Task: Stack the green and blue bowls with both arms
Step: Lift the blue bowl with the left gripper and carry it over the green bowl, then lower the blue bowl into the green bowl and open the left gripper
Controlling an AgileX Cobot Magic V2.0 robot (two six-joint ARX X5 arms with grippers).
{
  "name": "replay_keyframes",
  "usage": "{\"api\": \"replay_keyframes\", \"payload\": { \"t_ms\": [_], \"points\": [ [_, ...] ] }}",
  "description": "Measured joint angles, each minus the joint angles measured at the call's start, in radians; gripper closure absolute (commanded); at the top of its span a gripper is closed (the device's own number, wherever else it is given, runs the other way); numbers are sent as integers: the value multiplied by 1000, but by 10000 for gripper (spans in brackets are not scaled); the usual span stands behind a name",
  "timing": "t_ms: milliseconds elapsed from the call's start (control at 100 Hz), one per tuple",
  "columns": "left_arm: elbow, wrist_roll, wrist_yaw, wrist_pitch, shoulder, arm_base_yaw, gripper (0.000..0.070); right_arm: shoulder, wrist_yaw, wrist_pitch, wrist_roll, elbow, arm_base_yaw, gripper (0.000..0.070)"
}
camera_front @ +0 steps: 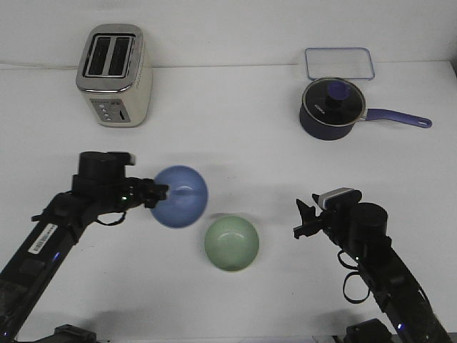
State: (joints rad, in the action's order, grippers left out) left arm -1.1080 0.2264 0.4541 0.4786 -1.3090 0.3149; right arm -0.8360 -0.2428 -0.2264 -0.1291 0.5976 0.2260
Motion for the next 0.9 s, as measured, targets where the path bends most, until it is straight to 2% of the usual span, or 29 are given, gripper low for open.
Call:
{"api": "replay_keyframes", "payload": {
  "t_ms": [100,260,550,600,680,730,760,870,900],
  "points": [
    [0,0,8,-6,-39,119,687,0,0,0,-2,0,0,395],
    [0,0,7,-6,-127,227,687,0,0,0,-2,0,0,395],
    [0,-3,6,-58,-229,315,678,0,0,0,-2,0,0,395],
    [0,-3,6,-57,-242,325,612,0,0,0,-2,0,0,395],
    [0,-8,6,-55,-249,338,410,0,0,0,-2,0,0,395],
    [0,-11,7,-62,-249,343,325,0,0,0,-2,0,0,395],
    [0,-13,8,-70,-249,344,305,0,0,0,-2,0,0,395],
    [0,-22,3,-84,-244,343,302,0,0,0,-2,0,0,395],
    [0,-24,-8,-82,-239,338,278,0,0,0,-2,0,0,395]
  ]
}}
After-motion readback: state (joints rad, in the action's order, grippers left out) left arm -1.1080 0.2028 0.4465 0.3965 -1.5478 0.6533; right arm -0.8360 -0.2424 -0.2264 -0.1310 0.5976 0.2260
